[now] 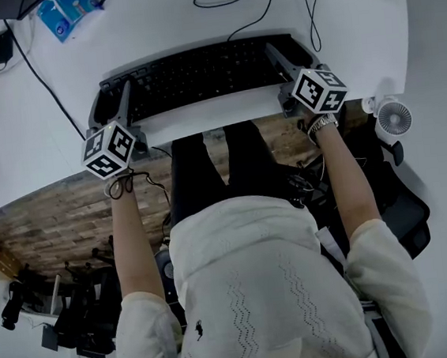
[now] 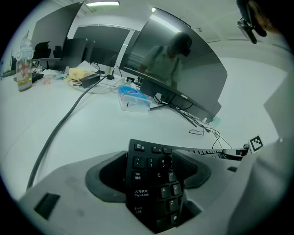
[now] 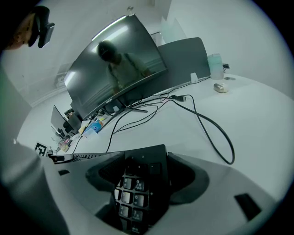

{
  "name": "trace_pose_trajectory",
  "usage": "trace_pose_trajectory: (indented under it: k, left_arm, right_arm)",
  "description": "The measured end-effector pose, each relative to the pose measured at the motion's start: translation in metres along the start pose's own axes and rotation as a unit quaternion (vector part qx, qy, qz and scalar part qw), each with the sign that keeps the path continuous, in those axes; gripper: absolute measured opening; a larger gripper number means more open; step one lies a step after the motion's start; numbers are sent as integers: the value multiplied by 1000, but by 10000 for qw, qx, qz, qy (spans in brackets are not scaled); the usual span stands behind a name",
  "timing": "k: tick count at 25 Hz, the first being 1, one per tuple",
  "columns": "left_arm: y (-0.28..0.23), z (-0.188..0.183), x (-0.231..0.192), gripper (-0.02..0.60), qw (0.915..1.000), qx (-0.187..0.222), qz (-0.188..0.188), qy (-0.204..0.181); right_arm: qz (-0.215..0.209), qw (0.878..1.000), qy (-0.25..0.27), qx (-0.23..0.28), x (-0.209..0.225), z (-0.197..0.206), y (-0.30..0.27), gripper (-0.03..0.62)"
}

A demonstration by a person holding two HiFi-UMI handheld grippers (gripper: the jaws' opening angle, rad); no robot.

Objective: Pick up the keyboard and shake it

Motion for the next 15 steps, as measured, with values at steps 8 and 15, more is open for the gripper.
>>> trace_pose_trajectory:
  k: [8, 15]
  left_arm:
    - [6, 2, 2, 301, 9999, 62, -120, -12]
    - [28, 12, 4, 301, 9995, 61, -271, 117]
  right_arm:
    - [23, 10000, 6, 45, -2, 1, 2, 287]
    - [-25, 10000, 64, -52, -8, 3, 11, 288]
Point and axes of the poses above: the fingertips, and each gripper's own axes: y backward along the fingers, x to its right, z out of its underside, the point moved 8 cm from there along y, backward along the fingers, and after that the axes turned 11 degrees about x, right-handed, at the moved point
